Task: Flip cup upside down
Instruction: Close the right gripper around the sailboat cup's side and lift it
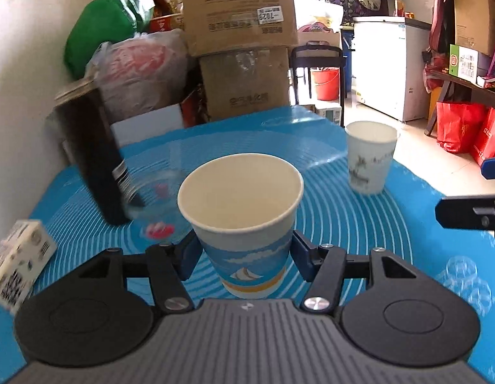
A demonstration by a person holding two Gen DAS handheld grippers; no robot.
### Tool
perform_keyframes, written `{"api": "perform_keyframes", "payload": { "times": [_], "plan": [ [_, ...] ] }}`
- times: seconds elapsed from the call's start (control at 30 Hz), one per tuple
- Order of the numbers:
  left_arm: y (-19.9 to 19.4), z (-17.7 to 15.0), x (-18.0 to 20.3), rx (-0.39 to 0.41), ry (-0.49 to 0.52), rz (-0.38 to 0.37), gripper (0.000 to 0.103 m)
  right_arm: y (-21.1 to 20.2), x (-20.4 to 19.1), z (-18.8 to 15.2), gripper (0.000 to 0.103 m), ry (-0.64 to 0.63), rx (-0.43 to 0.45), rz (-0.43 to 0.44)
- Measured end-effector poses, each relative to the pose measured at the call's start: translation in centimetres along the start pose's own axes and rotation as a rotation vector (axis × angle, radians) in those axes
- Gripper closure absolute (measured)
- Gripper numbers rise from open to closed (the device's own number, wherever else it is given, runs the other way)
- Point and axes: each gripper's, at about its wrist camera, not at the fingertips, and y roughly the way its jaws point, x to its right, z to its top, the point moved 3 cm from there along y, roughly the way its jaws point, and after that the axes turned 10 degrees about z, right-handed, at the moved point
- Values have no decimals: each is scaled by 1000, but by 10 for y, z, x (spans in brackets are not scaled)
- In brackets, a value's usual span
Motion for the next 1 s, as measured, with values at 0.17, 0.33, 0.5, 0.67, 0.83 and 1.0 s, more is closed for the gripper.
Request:
{"api": "perform_keyframes", "payload": {
  "times": [0.17, 0.33, 0.5, 0.67, 0.83, 1.0],
  "plan": [
    [-3, -17, -10, -29, -37, 9, 42, -5, -16, -7, 2, -7, -13, 5],
    [-4, -27, -10, -38, -43, 12, 42, -4, -24, -11, 2, 1, -24, 6],
    [-3, -34, -9, -48, -52, 15, 41, 0, -27, -14, 3, 8, -32, 8],
    [-5, -38, -9, -38, -50, 21, 41, 1, -27, -15, 3, 11, -36, 7],
    [-5, -38, -11, -46, -71, 24, 22, -1, -26, -14, 3, 9, -36, 6],
    [-10, -34, -14, -40, -92, 20, 10, -2, -26, -13, 3, 5, -34, 7]
  ]
}}
